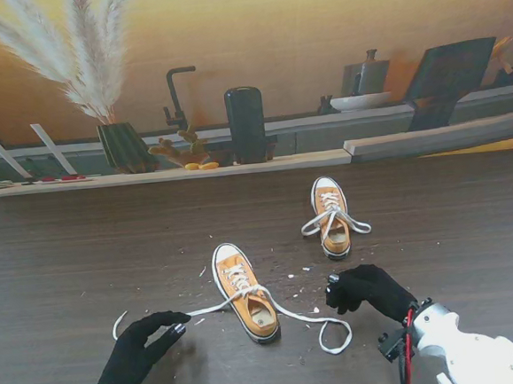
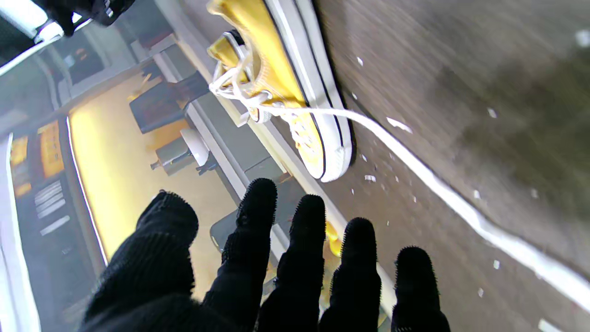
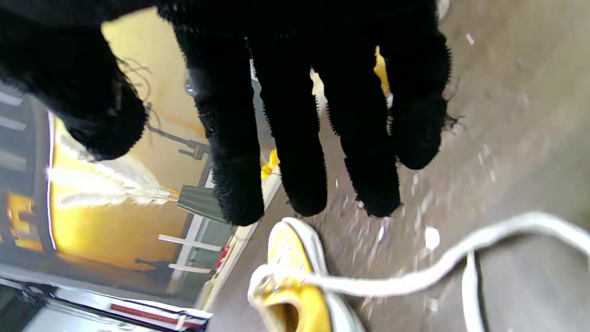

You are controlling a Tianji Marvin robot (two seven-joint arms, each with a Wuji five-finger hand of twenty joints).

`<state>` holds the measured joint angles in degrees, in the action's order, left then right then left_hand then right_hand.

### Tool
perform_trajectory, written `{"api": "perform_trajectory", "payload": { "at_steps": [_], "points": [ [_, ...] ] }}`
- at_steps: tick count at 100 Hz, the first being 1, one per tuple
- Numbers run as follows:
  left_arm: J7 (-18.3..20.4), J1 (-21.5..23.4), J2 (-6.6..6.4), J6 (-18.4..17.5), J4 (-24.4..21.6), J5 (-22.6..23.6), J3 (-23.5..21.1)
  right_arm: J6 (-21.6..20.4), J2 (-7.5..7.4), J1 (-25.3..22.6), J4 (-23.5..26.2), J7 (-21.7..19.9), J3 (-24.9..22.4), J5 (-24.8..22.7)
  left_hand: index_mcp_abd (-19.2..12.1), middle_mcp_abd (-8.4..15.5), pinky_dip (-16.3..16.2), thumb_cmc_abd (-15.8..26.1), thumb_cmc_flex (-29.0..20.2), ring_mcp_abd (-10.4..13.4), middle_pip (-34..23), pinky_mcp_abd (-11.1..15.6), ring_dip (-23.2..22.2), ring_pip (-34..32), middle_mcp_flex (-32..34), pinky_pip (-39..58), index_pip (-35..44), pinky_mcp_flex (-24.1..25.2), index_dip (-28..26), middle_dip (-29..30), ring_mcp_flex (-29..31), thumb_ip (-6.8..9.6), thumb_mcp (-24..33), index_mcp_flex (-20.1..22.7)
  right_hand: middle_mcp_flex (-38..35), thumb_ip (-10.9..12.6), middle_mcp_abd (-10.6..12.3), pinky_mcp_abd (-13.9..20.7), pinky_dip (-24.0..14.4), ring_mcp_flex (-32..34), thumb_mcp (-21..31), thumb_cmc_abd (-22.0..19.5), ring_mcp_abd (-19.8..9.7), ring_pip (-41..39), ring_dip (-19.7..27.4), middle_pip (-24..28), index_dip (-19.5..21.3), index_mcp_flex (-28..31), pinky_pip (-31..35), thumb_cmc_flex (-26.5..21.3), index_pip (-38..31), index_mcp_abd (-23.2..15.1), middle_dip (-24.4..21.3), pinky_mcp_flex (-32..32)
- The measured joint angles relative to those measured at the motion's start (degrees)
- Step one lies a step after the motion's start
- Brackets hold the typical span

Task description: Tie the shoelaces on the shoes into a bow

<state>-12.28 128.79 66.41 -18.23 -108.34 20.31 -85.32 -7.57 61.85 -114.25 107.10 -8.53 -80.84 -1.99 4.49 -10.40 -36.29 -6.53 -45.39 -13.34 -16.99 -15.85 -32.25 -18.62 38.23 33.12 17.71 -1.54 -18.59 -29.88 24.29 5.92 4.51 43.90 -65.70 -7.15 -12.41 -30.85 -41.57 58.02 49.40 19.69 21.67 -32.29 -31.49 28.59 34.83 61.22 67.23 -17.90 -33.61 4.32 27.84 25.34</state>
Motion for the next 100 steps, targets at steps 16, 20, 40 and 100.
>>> {"api": "perform_trajectory", "payload": {
  "at_steps": [16,20,40,100],
  "points": [
    [-7.4,-1.7,0.36,-1.1,3.5,7.2,1.0,-4.9,1.52,3.0,-3.0,11.6,5.3,-18.5,0.0,0.7,1.3,0.0,0.0,0.5,0.6,0.0,1.4,2.1,-0.5,-5.9,0.0,-1.1,0.0,0.8,0.0,0.00,0.0,-1.2,5.6,0.0,3.3,2.2,0.5,-1.3,4.4,5.2,-3.6,0.5,0.4,2.6,-1.2,-5.1,-1.0,1.1,2.1,-3.8,-1.5,0.1],
    [-8.1,-2.1,0.47,-1.2,4.1,7.4,1.2,-5.0,1.83,4.2,-4.2,12.7,6.4,-21.1,0.0,0.8,1.3,0.0,0.0,0.5,0.6,0.0,1.4,2.1,-0.5,-6.4,0.0,-1.3,0.0,0.8,0.0,0.00,0.0,-1.2,7.2,0.0,3.8,2.7,0.6,-1.4,4.5,5.6,-4.2,0.8,0.8,3.1,-1.3,-7.0,-1.1,1.1,2.5,-4.5,-1.6,0.1],
    [-9.6,-2.3,0.89,-1.3,4.9,8.9,1.8,-5.1,2.16,9.8,-10.2,18.7,11.7,-29.9,0.0,0.8,1.3,0.0,0.0,0.5,0.6,0.0,1.4,2.8,-0.6,-10.2,0.8,-2.2,0.0,1.3,0.0,0.00,0.0,-1.2,16.7,0.0,6.5,5.1,1.4,-6.4,4.4,9.8,-6.9,1.6,1.7,6.0,-3.3,-16.2,-3.1,1.0,3.8,-6.5,-3.3,-1.5],
    [-9.4,-2.8,0.86,-0.9,6.0,9.0,3.2,-3.5,3.97,24.1,-26.0,30.7,27.6,-37.7,0.0,0.9,-1.8,0.0,0.0,0.5,0.6,0.0,1.4,3.6,-1.1,-17.1,1.4,-3.7,0.0,1.3,0.0,0.00,0.0,-1.2,19.7,0.0,7.8,7.0,2.5,-8.2,5.6,13.3,-8.4,0.5,2.5,10.3,-6.1,-21.0,-3.8,0.5,1.8,-7.2,-3.5,-2.3]
  ]
}}
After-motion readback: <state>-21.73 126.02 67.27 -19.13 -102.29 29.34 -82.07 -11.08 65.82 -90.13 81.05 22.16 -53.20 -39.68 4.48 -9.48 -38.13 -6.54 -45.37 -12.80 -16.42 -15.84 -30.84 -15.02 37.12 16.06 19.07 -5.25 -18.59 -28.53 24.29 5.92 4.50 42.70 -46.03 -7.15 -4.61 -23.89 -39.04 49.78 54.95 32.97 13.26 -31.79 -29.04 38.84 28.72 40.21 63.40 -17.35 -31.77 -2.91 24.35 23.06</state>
